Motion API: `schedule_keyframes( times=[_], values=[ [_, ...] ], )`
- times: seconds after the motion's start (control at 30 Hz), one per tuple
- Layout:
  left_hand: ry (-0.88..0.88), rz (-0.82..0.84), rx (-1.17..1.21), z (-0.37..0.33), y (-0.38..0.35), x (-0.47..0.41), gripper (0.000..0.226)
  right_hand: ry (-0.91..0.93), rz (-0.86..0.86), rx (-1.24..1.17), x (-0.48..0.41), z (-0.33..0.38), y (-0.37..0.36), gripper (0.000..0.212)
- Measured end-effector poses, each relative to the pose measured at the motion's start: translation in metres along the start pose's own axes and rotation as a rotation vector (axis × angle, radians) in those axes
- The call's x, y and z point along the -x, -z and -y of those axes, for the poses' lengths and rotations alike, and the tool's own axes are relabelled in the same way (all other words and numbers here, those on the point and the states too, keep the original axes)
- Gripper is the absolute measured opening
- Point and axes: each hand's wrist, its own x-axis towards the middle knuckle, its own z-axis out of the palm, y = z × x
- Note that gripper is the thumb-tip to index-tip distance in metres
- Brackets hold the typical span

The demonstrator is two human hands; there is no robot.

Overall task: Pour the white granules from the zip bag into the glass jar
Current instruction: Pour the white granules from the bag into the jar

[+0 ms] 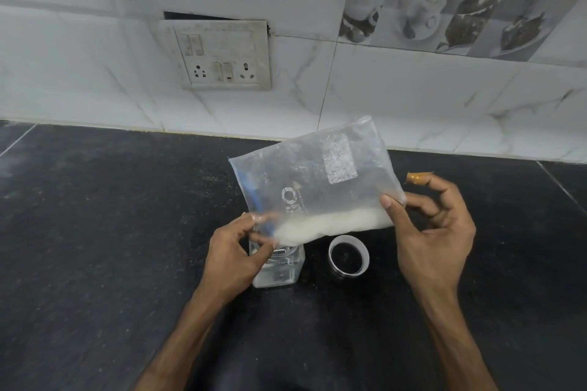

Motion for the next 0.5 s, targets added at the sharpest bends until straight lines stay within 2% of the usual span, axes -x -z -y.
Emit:
schedule_keyframes(
  times=[0.13,0.27,0.5],
  values=[
    [-0.01,0.001,0.011,-0.0002,-0.0005,0.0,0.049,0.009,-0.028,-0.008,-0.0002,-0.002,-0.0001,0.044],
    [-0.005,-0.001,0.007,-0.0003,-0.0008,-0.0001,0.057,0.025,-0.024,-0.009,0.0007,-0.0042,-0.0014,0.043],
    [-0.001,-0.006,-0.013,-0.0063,0.0004,0.001,0.057,0.057,-0.021,-0.012,-0.0002,-0.0026,-0.0049,0.043]
  ],
)
